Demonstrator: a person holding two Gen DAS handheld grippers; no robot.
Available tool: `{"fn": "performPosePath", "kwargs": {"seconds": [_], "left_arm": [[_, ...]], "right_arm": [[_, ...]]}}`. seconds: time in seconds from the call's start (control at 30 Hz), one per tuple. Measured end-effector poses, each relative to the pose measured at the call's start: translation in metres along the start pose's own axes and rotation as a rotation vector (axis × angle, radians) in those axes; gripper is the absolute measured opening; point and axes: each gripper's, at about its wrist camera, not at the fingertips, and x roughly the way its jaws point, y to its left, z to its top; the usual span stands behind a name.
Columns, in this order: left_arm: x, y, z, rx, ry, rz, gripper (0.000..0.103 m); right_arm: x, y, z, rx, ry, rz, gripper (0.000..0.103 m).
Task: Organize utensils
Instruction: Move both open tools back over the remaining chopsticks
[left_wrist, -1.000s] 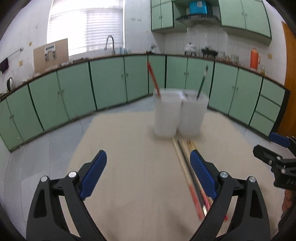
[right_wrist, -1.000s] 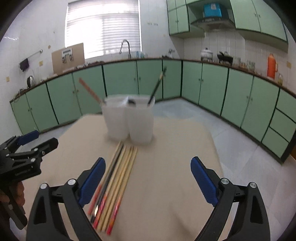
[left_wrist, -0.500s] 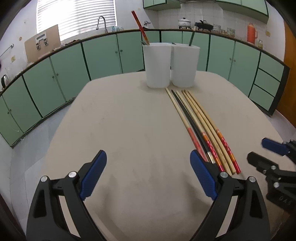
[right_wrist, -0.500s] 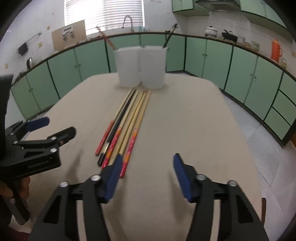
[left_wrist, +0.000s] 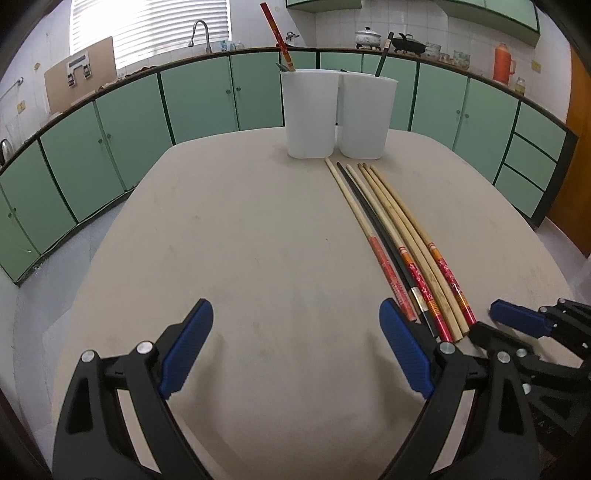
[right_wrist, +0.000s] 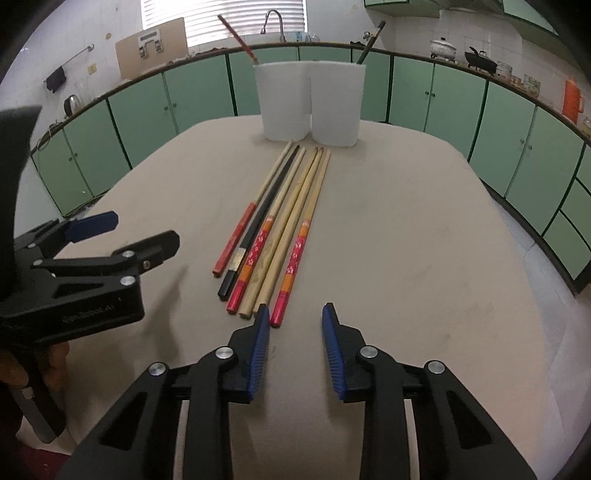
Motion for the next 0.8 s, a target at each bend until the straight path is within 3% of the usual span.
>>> {"fn": "performPosePath", "kwargs": {"seconds": [0.37, 0.8], "left_arm": [[0.006, -0.024, -0.002, 0.048, 0.033, -0.081, 0.089], [0.028, -0.032, 0.003, 0.032, 0.108, -0.067, 0.089]], "right_arm": [[-0.001, -0.023, 0.001, 0.051, -0.004, -0.047, 0.028], [-0.002, -0.026, -0.001, 0.063, -0.011, -0.033, 0.028]]}}
